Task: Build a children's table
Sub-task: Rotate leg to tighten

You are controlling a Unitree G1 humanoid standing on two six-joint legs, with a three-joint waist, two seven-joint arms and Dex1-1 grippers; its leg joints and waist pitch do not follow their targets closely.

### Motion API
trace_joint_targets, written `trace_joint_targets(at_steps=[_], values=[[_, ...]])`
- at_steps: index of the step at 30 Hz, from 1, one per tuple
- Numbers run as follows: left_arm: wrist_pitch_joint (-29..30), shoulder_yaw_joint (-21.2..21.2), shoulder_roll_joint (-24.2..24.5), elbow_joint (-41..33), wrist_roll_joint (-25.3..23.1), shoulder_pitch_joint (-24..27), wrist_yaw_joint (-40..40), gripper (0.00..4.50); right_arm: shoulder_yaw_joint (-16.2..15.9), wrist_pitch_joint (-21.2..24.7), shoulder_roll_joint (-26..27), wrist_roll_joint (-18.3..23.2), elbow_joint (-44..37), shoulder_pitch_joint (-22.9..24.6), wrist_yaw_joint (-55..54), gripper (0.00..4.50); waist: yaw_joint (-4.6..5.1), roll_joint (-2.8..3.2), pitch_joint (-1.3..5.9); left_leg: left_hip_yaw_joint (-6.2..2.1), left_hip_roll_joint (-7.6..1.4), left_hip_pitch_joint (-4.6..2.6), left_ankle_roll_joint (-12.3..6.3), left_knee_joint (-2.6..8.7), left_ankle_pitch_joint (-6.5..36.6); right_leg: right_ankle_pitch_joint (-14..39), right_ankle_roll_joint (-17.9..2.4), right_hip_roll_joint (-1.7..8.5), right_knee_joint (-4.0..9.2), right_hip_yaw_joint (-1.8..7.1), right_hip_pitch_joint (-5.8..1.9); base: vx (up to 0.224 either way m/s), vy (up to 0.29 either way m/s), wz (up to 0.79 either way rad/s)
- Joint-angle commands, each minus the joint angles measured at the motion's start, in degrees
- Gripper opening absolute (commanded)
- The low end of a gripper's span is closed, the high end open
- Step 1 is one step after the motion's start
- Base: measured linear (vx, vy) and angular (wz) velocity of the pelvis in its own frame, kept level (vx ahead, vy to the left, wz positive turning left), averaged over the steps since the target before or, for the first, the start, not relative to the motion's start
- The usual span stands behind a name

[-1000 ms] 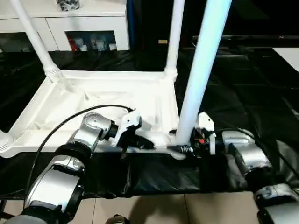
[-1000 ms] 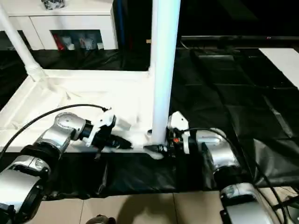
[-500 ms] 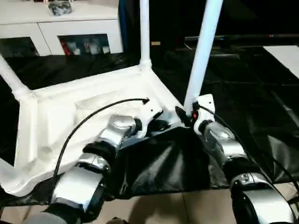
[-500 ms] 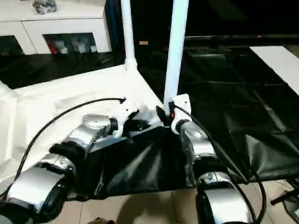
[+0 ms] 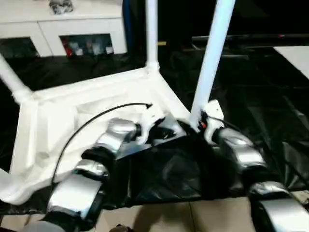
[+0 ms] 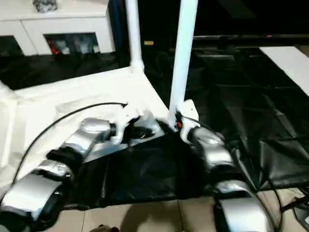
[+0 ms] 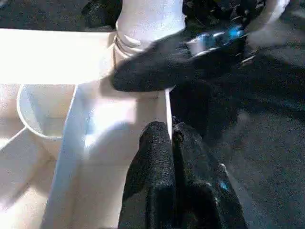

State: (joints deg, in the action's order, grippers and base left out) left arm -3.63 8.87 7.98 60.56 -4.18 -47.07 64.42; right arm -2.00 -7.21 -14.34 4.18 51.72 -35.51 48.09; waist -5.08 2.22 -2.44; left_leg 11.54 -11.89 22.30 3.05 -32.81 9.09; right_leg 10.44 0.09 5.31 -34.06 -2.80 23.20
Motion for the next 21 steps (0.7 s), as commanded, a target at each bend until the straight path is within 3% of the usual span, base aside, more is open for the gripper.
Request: trace_joint_targets(at_steps=[1, 3, 4, 6, 10, 21], values=[[-2.2, 1.9, -0.4, -2.2, 0.6, 0.1, 6.6, 0.00, -3.1, 1.1, -0.3, 0.1, -1.2, 1.3, 7.5, 4.23, -0.15, -0.55, 3.74, -0.37, -1.28, -1.16, -6.67, 2.91, 12.0, 3.5, -16.1, 2.64, 3.39, 1.25, -2.89, 0.000, 0.000, 0.00], [-2.6, 2.2, 0.5, -2.4, 0.7, 0.2, 8.9, 0.00, -3.6, 1.5, -1.2, 1.1, -2.3, 1.7, 11.8, 4.23, -0.29, -0.54, 3.73, -0.42, -1.47, -1.34, -6.35, 3.04, 12.7, 4.8, -16.2, 2.64, 3.41, 1.27, -2.82, 0.000, 0.000, 0.00], [-2.2, 2.2, 1.3, -3.0, 1.0, 0.3, 11.2, 0.00, -4.8, 1.2, -2.2, 1.5, -2.9, 2.1, 16.5, 4.23, -0.33, -0.05, 3.67, -0.53, -1.56, -1.41, -5.72, 3.17, 13.3, 5.6, -16.3, 2.66, 3.40, 1.26, -2.76, 0.000, 0.000, 0.00], [-2.0, 2.4, 1.9, -3.3, 1.4, 0.4, 13.1, 0.00, -5.8, 0.9, -3.0, 1.4, -3.0, 2.2, 19.8, 4.23, -0.15, -0.36, 3.62, -0.53, -1.55, -1.35, -5.45, 3.26, 14.7, 6.4, -16.5, 2.62, 3.55, 1.22, -2.88, 0.000, 0.000, 0.00], [-2.2, 3.0, 3.5, -3.6, 1.7, 0.5, 16.7, 0.00, -7.1, 1.6, -4.4, 1.1, -2.7, 1.8, 26.6, 3.81, -0.17, -0.50, 3.49, -0.54, -1.66, -1.54, -4.28, 3.51, 16.4, 8.1, -16.8, 2.74, 3.64, 1.35, -2.72, 0.000, 0.000, 0.00], [-1.8, 3.2, 5.4, -5.3, 2.3, 1.7, 21.3, 0.00, -8.2, 2.5, -4.7, 1.6, -3.7, 1.8, 30.3, 3.01, -0.28, -0.53, 3.68, -0.56, -1.64, -1.44, -4.91, 3.33, 13.8, 6.5, -17.0, 2.78, 3.31, 1.31, -2.74, 0.000, 0.000, 0.00]])
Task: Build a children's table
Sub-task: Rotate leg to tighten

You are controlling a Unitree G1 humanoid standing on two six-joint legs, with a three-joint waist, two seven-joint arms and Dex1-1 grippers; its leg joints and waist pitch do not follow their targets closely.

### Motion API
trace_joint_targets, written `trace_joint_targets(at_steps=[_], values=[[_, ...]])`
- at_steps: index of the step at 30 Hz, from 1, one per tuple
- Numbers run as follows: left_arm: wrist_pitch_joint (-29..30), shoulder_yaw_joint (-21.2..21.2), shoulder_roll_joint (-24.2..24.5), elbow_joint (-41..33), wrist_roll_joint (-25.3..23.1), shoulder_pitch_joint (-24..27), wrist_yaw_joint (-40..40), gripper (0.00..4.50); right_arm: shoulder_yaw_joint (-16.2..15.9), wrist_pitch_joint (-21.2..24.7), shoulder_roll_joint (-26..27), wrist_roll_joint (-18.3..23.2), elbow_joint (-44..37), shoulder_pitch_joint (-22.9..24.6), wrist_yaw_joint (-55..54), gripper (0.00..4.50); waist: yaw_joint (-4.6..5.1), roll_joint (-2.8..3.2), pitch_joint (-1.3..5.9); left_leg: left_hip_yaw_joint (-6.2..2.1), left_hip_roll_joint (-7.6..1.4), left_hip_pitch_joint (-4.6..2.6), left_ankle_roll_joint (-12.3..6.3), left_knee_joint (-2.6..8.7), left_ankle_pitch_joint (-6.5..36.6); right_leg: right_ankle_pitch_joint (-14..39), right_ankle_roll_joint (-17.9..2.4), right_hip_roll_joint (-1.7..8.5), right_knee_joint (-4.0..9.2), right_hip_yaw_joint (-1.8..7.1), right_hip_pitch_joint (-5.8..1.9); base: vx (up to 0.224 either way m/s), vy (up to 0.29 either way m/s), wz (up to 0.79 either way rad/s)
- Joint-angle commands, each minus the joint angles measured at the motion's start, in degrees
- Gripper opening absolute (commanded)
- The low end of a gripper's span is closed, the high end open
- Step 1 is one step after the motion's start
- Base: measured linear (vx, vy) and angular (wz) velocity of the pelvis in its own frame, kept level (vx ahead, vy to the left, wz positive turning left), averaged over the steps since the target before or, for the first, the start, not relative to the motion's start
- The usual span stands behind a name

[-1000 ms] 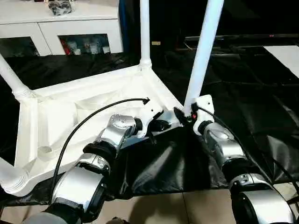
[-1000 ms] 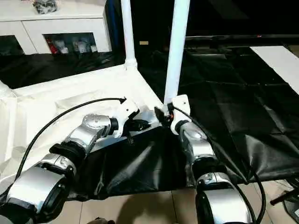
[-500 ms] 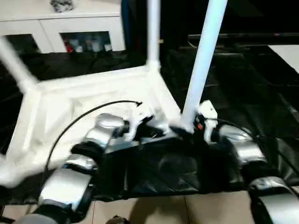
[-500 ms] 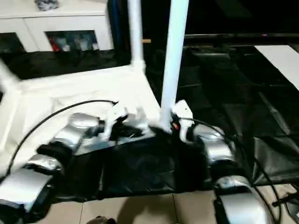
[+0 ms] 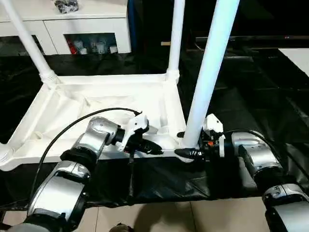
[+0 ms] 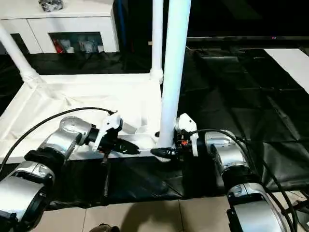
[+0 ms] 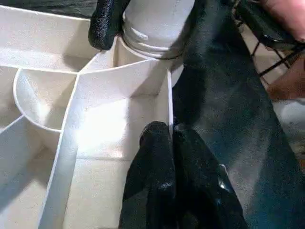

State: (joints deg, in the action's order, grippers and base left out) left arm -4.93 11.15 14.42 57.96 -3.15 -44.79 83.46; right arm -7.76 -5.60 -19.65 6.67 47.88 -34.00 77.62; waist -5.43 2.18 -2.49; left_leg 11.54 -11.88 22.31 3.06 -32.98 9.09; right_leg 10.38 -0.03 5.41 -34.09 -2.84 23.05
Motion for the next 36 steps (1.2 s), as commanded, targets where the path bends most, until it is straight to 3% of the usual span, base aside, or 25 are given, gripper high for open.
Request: trace_joint_targets(at_steps=[1, 12, 15, 16, 18, 22, 26, 27, 31, 33, 36], values=[[-0.5, 1.0, -1.0, -2.7, 1.2, -0.5, 2.3, 0.00, -2.4, 0.9, 0.6, -0.9, 0.1, 0.3, 0.8, 2.81, 0.07, -0.49, 3.75, -0.54, -1.63, -1.51, -4.91, 3.48, 13.9, 6.4, -16.9, 2.71, 3.35, 1.36, -2.58, 0.000, 0.000, 0.00], [0.7, -0.1, -1.2, -3.1, 1.7, 0.3, -0.4, 0.00, -0.5, 2.2, 1.9, 0.2, -2.6, 3.1, -2.4, 2.62, -0.07, -0.60, 3.67, -0.53, -1.68, -1.56, -4.64, 3.59, 14.0, 7.5, -16.5, 2.72, 3.44, 1.40, -2.47, 0.000, 0.000, 0.00], [2.0, -0.9, -2.6, -2.5, 1.0, -0.2, -7.1, 0.00, 2.0, -0.3, 4.3, -1.4, -1.4, 3.2, -14.7, 2.62, 0.05, -0.60, 3.33, -0.57, -1.75, -1.59, -3.24, 3.93, 15.8, 11.2, -15.6, 2.82, 3.74, 1.45, -2.21, 0.000, 0.000, 0.00], [2.5, -1.5, -3.7, -2.2, 1.0, -0.4, -10.0, 0.00, 3.3, 1.8, 5.4, -1.5, -0.2, 2.4, -20.0, 2.61, 0.33, -0.77, 3.27, -0.70, -1.59, -1.83, -1.64, 4.14, 17.8, 16.2, -14.2, 2.96, 4.24, 1.46, -2.17, 0.000, 0.000, 0.00], [2.8, -1.9, -5.6, -2.0, 0.9, -0.6, -13.9, 0.00, 5.0, 3.5, 7.2, -1.3, 0.8, 1.9, -26.3, 2.61, 0.62, -0.90, 3.08, -0.88, -1.46, -1.62, -0.95, 4.32, 18.4, 19.6, -12.7, 2.98, 4.57, 1.46, -2.25, 0.000, 0.000, 0.00], [4.0, -1.7, -11.9, -0.5, -0.2, -1.7, -24.5, 0.00, 8.2, 5.7, 13.0, -1.2, 3.5, 0.1, -42.8, 2.61, 1.30, -0.77, 3.13, -0.98, -1.30, -1.91, 0.25, 4.41, 19.5, 20.9, -11.1, 2.79, 5.02, 1.69, -1.64, 0.000, 0.000, 0.00], [4.7, -1.8, -14.7, 0.7, -0.6, -2.7, -29.9, 0.00, 8.9, 6.7, 15.4, -1.4, 5.9, -1.5, -49.6, 2.61, 1.57, -0.68, 3.13, -0.97, -1.08, -1.78, -0.26, 4.35, 19.5, 20.1, -10.9, 2.73, 5.14, 1.71, -1.70, 0.000, 0.000, 0.00], [4.5, -1.4, -15.8, 1.1, -1.2, -3.1, -32.0, 0.00, 9.0, 5.8, 17.1, -1.4, 6.7, -2.4, -51.5, 2.61, 1.70, -0.42, 3.24, -1.02, -1.01, -1.82, -0.29, 4.30, 19.6, 19.8, -10.9, 2.72, 5.13, 1.66, -1.73, 0.000, 0.000, 0.00], [3.8, -0.8, -16.4, 1.2, -2.2, -3.3, -33.0, 0.00, 8.9, 3.7, 19.0, -2.2, 6.7, -2.8, -53.4, 2.61, 1.96, -0.54, 3.28, -0.99, -0.97, -1.52, -0.93, 4.31, 19.2, 17.9, -10.9, 2.66, 5.09, 1.67, -1.86, 0.000, 0.000, 0.00], [3.3, -0.8, -15.8, 1.1, -2.6, -3.1, -32.8, 0.00, 9.3, 3.0, 19.0, -2.1, 6.5, -2.8, -53.3, 3.17, 1.94, -0.55, 3.27, -0.96, -0.96, -1.51, -1.34, 4.31, 19.0, 17.5, -11.0, 2.65, 5.07, 1.63, -1.92, 0.000, 0.000, 0.00], [1.9, -0.7, -13.9, 0.5, -2.8, -2.6, -31.0, 0.00, 8.8, 2.1, 17.6, -2.8, 6.0, -2.5, -51.9, 3.40, 1.92, -0.75, 3.19, -0.99, -1.00, -1.48, -1.55, 4.35, 19.6, 18.9, -10.7, 2.71, 5.20, 1.61, -1.88, 0.000, 0.000, 0.00]])
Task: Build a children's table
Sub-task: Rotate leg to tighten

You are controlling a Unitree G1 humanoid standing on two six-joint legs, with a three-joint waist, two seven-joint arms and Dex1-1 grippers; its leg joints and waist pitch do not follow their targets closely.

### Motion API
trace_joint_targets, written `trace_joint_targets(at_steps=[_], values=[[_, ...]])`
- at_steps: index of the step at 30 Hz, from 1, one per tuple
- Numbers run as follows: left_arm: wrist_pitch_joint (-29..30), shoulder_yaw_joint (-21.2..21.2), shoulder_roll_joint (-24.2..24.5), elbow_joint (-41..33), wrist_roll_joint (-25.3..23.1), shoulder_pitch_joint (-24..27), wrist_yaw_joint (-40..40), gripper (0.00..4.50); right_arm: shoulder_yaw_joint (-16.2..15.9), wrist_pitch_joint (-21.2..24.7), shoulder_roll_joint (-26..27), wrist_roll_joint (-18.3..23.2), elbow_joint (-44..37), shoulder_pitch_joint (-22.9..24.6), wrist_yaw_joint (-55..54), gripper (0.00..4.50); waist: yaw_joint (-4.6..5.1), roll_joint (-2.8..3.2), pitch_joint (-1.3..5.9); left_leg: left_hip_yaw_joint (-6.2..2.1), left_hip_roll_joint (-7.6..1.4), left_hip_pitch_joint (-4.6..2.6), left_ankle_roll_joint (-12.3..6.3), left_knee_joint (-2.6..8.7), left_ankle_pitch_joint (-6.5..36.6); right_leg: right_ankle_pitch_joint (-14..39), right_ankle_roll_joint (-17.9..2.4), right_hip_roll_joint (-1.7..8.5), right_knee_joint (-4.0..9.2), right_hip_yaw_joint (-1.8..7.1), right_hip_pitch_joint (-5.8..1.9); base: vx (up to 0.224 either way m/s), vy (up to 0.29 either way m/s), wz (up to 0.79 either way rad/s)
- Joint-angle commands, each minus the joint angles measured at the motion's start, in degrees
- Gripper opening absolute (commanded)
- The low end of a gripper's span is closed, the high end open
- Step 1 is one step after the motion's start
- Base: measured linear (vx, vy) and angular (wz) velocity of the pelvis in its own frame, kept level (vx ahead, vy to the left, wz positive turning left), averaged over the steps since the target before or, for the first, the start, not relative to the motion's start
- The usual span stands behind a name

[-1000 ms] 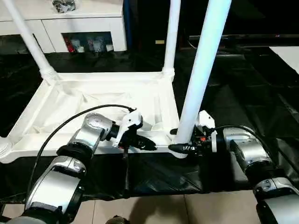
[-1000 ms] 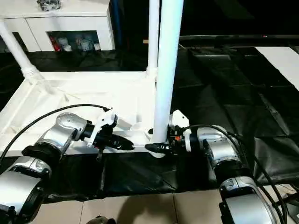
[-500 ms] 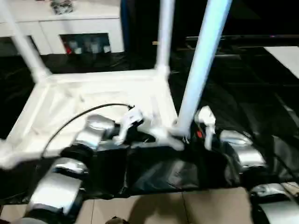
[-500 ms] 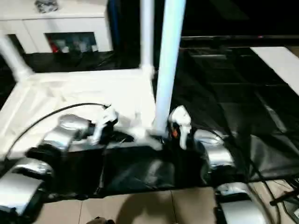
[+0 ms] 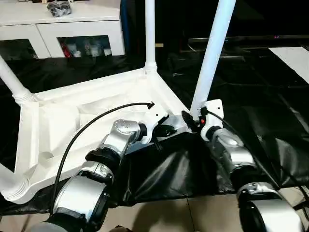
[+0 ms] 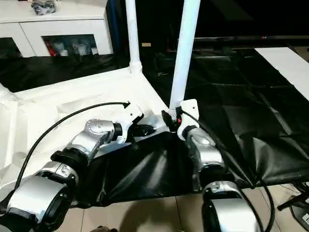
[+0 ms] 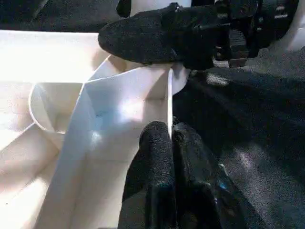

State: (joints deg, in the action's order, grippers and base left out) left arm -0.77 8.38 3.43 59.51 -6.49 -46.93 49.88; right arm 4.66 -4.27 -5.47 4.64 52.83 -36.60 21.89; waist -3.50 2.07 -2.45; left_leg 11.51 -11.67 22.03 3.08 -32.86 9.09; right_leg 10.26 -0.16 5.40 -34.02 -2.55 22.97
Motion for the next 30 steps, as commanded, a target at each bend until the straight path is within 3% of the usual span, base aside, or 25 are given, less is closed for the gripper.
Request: trace_joint_targets(at_steps=[1, 6, 8, 10, 13, 17, 22, 30], values=[[-2.4, 2.0, -2.6, -1.1, 0.7, -0.4, 2.9, 0.00, -3.8, 0.4, 3.0, -1.0, 1.2, 0.2, 4.1, 3.58, -0.02, -0.59, 3.17, -0.96, -1.24, -1.20, -1.58, 4.23, 19.6, 19.1, -10.4, 2.73, 5.13, 1.36, -1.79, 0.000, 0.000, 0.00], [-4.1, 1.5, -0.3, -1.4, 1.6, -0.1, 7.2, 0.00, -4.1, -1.0, -0.3, -0.6, 0.9, 0.5, 9.6, 3.87, -0.14, -0.78, 3.36, -0.84, -1.29, -0.93, -2.60, 4.05, 17.2, 15.1, -11.5, 2.68, 4.67, 1.32, -2.12, 0.000, 0.000, 0.00], [-4.6, 1.4, 1.4, -1.8, 2.3, 0.2, 11.5, 0.00, -5.3, -1.0, -3.1, -0.8, -0.2, 1.1, 16.4, 3.97, -0.38, -0.67, 3.59, -0.68, -1.36, -0.83, -3.39, 3.74, 14.8, 10.9, -12.6, 2.56, 4.15, 1.25, -2.35, 0.000, 0.000, 0.00], [-5.0, 1.6, 2.1, -1.9, 2.5, 0.3, 13.3, 0.00, -5.8, -0.9, -4.2, -0.6, -0.9, 1.5, 19.8, 3.97, -0.68, -0.63, 3.81, -0.44, -1.43, -0.63, -5.19, 3.22, 11.3, 3.3, -14.9, 2.39, 3.25, 1.14, -2.61, 0.000, 0.000, 0.00], [-5.9, 2.2, 3.8, -2.0, 2.5, 0.4, 16.6, 0.00, -7.0, -0.7, -6.4, 0.2, -3.0, 2.5, 27.9, 3.97, -1.24, -0.57, 3.99, -0.35, -1.49, -0.74, -7.19, 2.85, 9.5, -0.7, -16.4, 2.50, 2.78, 1.00, -2.76, 0.000, 0.000, 0.00], [-5.8, 2.2, 6.0, -2.7, 3.6, 0.7, 22.9, 0.00, -9.0, -0.2, -9.3, 1.4, -5.5, 3.8, 37.6, 3.82, -1.88, -0.73, 3.76, -0.36, -1.61, -0.90, -7.10, 3.01, 11.2, 2.0, -16.5, 2.55, 2.99, 0.99, -2.75, 0.000, 0.000, 0.00], [-6.0, 2.5, 8.5, -3.1, 4.1, 0.9, 27.8, 0.00, -10.1, 3.0, -11.6, 3.9, -8.6, 4.9, 47.7, 3.49, -2.02, -0.76, 3.47, -0.45, -1.90, -1.20, -5.13, 3.48, 14.5, 8.0, -16.1, 2.69, 3.48, 1.14, -2.49, 0.000, 0.000, 0.00], [-5.7, 3.5, 11.2, -4.2, 4.6, 1.6, 35.7, 0.00, -14.0, 5.9, -14.3, 3.7, -12.5, 6.3, 57.4, 2.88, -2.52, -0.80, 3.68, -0.50, -1.92, -1.17, -4.85, 3.37, 12.4, 5.7, -16.1, 2.79, 3.09, 1.17, -2.54, 0.000, 0.000, 0.00]])
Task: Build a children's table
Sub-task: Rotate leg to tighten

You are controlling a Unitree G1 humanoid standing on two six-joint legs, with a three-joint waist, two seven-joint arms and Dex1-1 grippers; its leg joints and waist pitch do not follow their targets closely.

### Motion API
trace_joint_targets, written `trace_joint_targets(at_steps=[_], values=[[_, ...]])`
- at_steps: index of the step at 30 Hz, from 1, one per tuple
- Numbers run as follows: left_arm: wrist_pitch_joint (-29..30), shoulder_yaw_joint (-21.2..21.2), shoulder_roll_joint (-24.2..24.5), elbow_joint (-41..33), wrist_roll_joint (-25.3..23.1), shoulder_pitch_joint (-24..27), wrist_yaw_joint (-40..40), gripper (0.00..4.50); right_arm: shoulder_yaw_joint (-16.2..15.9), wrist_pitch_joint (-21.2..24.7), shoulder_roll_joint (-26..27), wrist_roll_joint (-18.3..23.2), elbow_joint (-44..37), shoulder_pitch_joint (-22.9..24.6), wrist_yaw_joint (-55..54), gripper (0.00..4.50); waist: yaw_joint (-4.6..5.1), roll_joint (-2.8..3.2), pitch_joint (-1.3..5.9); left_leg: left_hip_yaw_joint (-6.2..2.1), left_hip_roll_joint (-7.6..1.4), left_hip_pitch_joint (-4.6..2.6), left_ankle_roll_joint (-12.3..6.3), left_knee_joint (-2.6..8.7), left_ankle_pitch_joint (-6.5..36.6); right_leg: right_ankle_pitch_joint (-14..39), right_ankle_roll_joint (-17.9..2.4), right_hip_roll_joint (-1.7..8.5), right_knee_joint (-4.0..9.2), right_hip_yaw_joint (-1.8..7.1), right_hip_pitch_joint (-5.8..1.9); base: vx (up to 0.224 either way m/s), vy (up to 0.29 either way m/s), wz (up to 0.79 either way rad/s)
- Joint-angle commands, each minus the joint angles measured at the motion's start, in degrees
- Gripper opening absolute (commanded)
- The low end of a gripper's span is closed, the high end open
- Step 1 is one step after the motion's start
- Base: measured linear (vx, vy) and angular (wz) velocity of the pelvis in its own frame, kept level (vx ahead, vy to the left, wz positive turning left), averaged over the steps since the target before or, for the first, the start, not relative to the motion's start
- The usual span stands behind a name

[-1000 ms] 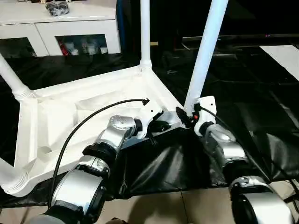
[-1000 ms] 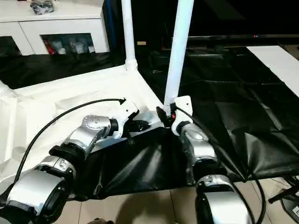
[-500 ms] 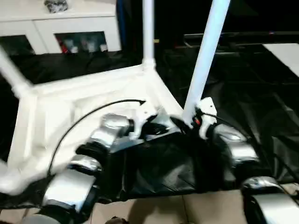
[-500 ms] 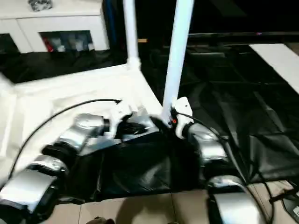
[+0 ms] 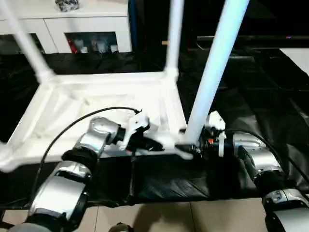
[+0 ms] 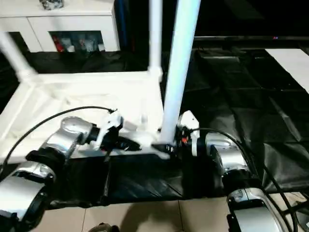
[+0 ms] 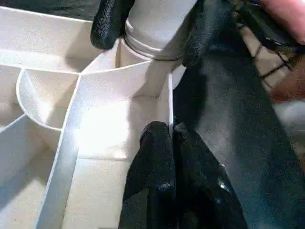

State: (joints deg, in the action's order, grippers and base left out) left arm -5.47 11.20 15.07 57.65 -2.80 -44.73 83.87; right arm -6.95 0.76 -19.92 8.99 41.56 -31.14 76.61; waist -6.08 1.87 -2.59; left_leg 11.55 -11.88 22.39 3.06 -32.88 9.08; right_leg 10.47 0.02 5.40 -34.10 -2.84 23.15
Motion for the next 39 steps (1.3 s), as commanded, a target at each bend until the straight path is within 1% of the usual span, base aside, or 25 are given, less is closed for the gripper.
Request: trace_joint_targets(at_steps=[1, 4, 9, 12, 15, 16, 17, 18, 19, 20, 21, 22, 23, 24, 26, 28, 29, 30, 31, 32, 34, 35, 36, 38, 39], values=[[-0.9, 0.9, -0.3, -2.4, 0.9, -0.6, 2.2, 0.00, -2.7, 0.9, 0.1, -0.8, -1.5, 1.0, 3.1, 2.75, 0.06, -0.61, 3.82, -0.51, -1.66, -1.49, -5.02, 3.34, 12.1, 5.0, -16.5, 2.76, 3.13, 1.45, -2.69, 0.000, 0.000, 0.00], [-0.8, 1.1, -0.1, -2.5, 0.8, -0.5, 3.0, 0.00, -3.2, 1.1, -0.2, -0.9, -2.2, 1.3, 3.7, 2.61, -0.07, -0.63, 3.87, -0.47, -1.64, -1.54, -5.05, 3.26, 11.7, 4.4, -16.7, 2.78, 3.06, 1.44, -2.68, 0.000, 0.000, 0.00], [-0.8, 1.1, -0.1, -2.5, 0.8, -0.5, 2.8, 0.00, -3.3, 2.2, 0.3, -0.4, -3.4, 1.9, 3.5, 2.56, -0.25, -0.71, 3.88, -0.51, -1.66, -1.59, -4.92, 3.26, 11.8, 5.6, -16.3, 2.85, 3.11, 1.45, -2.69, 0.000, 0.000, 0.00], [-0.9, 0.8, -0.9, -2.3, 0.6, -0.6, 0.0, 0.00, -1.9, 2.1, 1.5, 0.0, -3.5, 2.3, -0.4, 2.56, -0.26, -0.77, 3.79, -0.50, -1.67, -1.55, -4.59, 3.32, 12.1, 6.4, -16.1, 2.86, 3.21, 1.46, -2.62, 0.000, 0.000, 0.00], [-0.7, 0.7, -2.1, -1.6, -0.5, -1.1, -4.9, 0.00, 0.5, 1.1, 3.7, -0.8, -1.5, 1.8, -9.4, 2.56, -0.12, -0.69, 3.56, -0.56, -1.68, -1.66, -3.23, 3.60, 13.7, 10.1, -15.2, 2.91, 3.53, 1.49, -2.42, 0.000, 0.000, 0.00], [-0.4, 0.7, -3.0, -1.1, -1.2, -1.4, -8.1, 0.00, 1.5, 0.2, 5.0, -2.0, 0.2, 1.3, -15.6, 2.55, -0.02, -0.90, 3.47, -0.54, -1.66, -1.71, -2.87, 3.69, 14.5, 11.5, -14.8, 2.91, 3.72, 1.51, -2.37, 0.000, 0.000, 0.00], [-0.2, 0.8, -3.7, -0.8, -1.6, -1.6, -10.2, 0.00, 2.2, -0.5, 5.8, -2.8, 1.4, 0.9, -19.7, 2.54, 0.13, -0.73, 3.28, -0.65, -1.65, -1.91, -1.56, 3.93, 16.2, 15.3, -13.8, 3.09, 4.11, 1.58, -2.19, 0.000, 0.000, 0.00], [0.4, 0.5, -4.6, -0.7, -1.6, -1.8, -12.0, 0.00, 3.1, -0.1, 6.8, -3.1, 2.4, 0.5, -23.9, 2.54, 0.34, -0.75, 3.28, -0.76, -1.65, -1.95, -0.90, 4.01, 17.0, 16.9, -13.3, 3.16, 4.19, 1.60, -2.14, 0.000, 0.000, 0.00], [1.2, 0.4, -5.6, -0.7, -1.5, -1.9, -13.5, 0.00, 4.0, 0.5, 7.9, -3.3, 3.6, 0.0, -28.2, 2.54, 0.79, -0.93, 3.22, -0.92, -1.49, -2.03, 0.06, 4.20, 18.2, 20.3, -11.8, 3.16, 4.60, 1.60, -2.14, 0.000, 0.000, 0.00], [1.5, 0.4, -6.1, -0.8, -1.6, -2.0, -14.3, 0.00, 4.5, 0.8, 8.5, -3.3, 4.2, -0.3, -30.4, 2.54, 1.00, -0.92, 3.24, -0.93, -1.47, -2.04, 0.15, 4.18, 18.2, 20.5, -11.7, 3.15, 4.64, 1.66, -2.05, 0.000, 0.000, 0.00], [2.7, 0.5, -8.3, -0.7, -2.0, -2.2, -17.6, 0.00, 6.1, 1.4, 10.8, -2.9, 6.0, -1.3, -36.8, 2.54, 1.47, -0.80, 3.22, -1.01, -1.47, -1.86, 0.40, 4.28, 18.1, 20.4, -11.5, 3.09, 4.58, 1.72, -2.03, 0.000, 0.000, 0.00], [3.6, 0.4, -9.6, -0.5, -2.1, -2.4, -19.9, 0.00, 6.7, 1.1, 12.1, -3.0, 7.1, -1.9, -40.2, 2.54, 1.69, -0.81, 3.27, -1.12, -1.38, -1.88, 0.63, 4.37, 18.2, 20.3, -11.2, 3.00, 4.73, 1.63, -2.06, 0.000, 0.000, 0.00], [4.1, 0.2, -10.8, -0.2, -2.2, -2.7, -22.2, 0.00, 6.9, 1.0, 13.1, -3.3, 8.2, -2.5, -43.3, 2.54, 1.75, -0.86, 3.33, -1.07, -1.33, -1.86, 0.50, 4.33, 18.1, 19.7, -11.2, 2.95, 4.70, 1.63, -2.08, 0.000, 0.000, 0.00], [4.4, 0.2, -11.5, 0.0, -2.2, -2.9, -23.6, 0.00, 7.1, 0.9, 13.7, -3.6, 8.9, -2.8, -45.2, 2.54, 2.02, -0.86, 3.31, -0.96, -1.30, -1.93, 0.61, 4.26, 18.1, 18.5, -11.6, 2.85, 4.70, 1.76, -1.84, 0.000, 0.000, 0.00], [5.2, -0.1, -14.0, 0.7, -2.1, -3.2, -27.7, 0.00, 7.7, 1.0, 16.2, -3.9, 11.5, -4.6, -50.8, 2.54, 2.19, -1.06, 3.41, -0.82, -1.08, -1.87, -0.07, 4.03, 17.7, 17.4, -11.7, 2.78, 4.72, 1.84, -1.90, 0.000, 0.000, 0.00], [5.0, 0.3, -15.2, 1.0, -2.5, -3.2, -29.1, 0.00, 7.4, 0.6, 17.3, -4.4, 12.2, -5.3, -52.3, 2.54, 2.40, -1.08, 3.43, -0.81, -0.93, -1.70, -0.80, 3.94, 17.1, 17.2, -11.5, 2.77, 4.81, 1.76, -2.04, 0.000, 0.000, 0.00], [4.8, 0.4, -15.3, 0.9, -2.7, -3.2, -29.1, 0.00, 7.1, 0.4, 17.5, -4.7, 12.1, -5.4, -52.2, 2.54, 2.32, -1.06, 3.42, -0.80, -0.97, -1.75, -1.10, 3.92, 16.9, 17.0, -11.4, 2.81, 4.88, 1.78, -2.01, 0.000, 0.000, 0.00], [4.8, 0.5, -15.4, 0.9, -2.7, -3.1, -29.1, 0.00, 7.1, 0.3, 17.6, -4.8, 12.2, -5.4, -52.3, 2.54, 2.33, -1.09, 3.45, -0.82, -0.95, -1.53, -1.60, 3.91, 16.3, 16.3, -11.3, 2.75, 4.76, 1.76, -2.17, 0.000, 0.000, 0.00], [4.5, 0.5, -15.6, 0.8, -2.9, -2.9, -29.1, 0.00, 7.1, -0.8, 18.0, -5.0, 12.3, -5.5, -52.6, 2.89, 2.33, -0.90, 3.47, -0.85, -0.99, -1.48, -1.82, 3.93, 15.9, 15.5, -11.3, 2.74, 4.68, 1.72, -2.19, 0.000, 0.000, 0.00], [4.3, 0.6, -15.6, 0.5, -3.0, -2.6, -28.8, 0.00, 7.4, -1.3, 18.2, -4.9, 12.3, -5.5, -52.7, 2.89, 2.37, -0.94, 3.47, -0.82, -0.99, -1.47, -1.88, 3.94, 15.9, 15.3, -11.4, 2.69, 4.68, 1.70, -2.19, 0.000, 0.000, 0.00], [4.1, 0.6, -15.2, 0.2, -3.3, -2.2, -28.5, 0.00, 7.7, -1.9, 18.0, -4.8, 12.2, -5.3, -52.8, 3.27, 2.42, -0.87, 3.40, -0.83, -1.05, -1.61, -1.70, 4.02, 16.8, 16.0, -11.5, 2.68, 4.76, 1.69, -2.07, 0.000, 0.000, 0.00], [3.9, 0.8, -15.0, 0.0, -3.5, -2.1, -28.3, 0.00, 7.6, -2.4, 17.8, -4.9, 12.3, -5.3, -53.0, 3.30, 2.45, -1.03, 3.36, -0.84, -1.09, -1.65, -1.54, 4.09, 17.5, 16.8, -11.3, 2.71, 4.87, 1.69, -2.07, 0.000, 0.000, 0.00], [3.9, 0.8, -15.0, 0.0, -3.5, -2.1, -28.3, 0.00, 7.6, -2.4, 17.8, -4.9, 12.3, -5.3, -53.0, 3.35, 2.40, -0.94, 3.38, -0.86, -1.12, -1.73, -1.47, 4.07, 17.6, 16.8, -11.4, 2.70, 4.84, 1.72, -1.99, 0.000, 0.000, 0.00], [3.2, 1.2, -14.0, -0.6, -3.4, -1.6, -26.6, 0.00, 6.9, -3.5, 16.7, -5.1, 12.0, -4.9, -50.2, 3.41, 2.33, -1.03, 3.44, -0.84, -1.12, -1.62, -1.78, 4.04, 17.1, 15.7, -11.5, 2.69, 4.71, 1.76, -2.11, 0.000, 0.000, 0.00], [2.3, 1.3, -12.9, -1.1, -3.2, -1.2, -24.8, 0.00, 6.3, -4.2, 15.4, -4.9, 11.0, -4.2, -46.1, 3.62, 2.25, -0.97, 3.54, -0.83, -1.16, -1.57, -2.06, 3.98, 16.3, 14.1, -11.8, 2.72, 4.52, 1.78, -2.23, 0.000, 0.000, 0.00]])
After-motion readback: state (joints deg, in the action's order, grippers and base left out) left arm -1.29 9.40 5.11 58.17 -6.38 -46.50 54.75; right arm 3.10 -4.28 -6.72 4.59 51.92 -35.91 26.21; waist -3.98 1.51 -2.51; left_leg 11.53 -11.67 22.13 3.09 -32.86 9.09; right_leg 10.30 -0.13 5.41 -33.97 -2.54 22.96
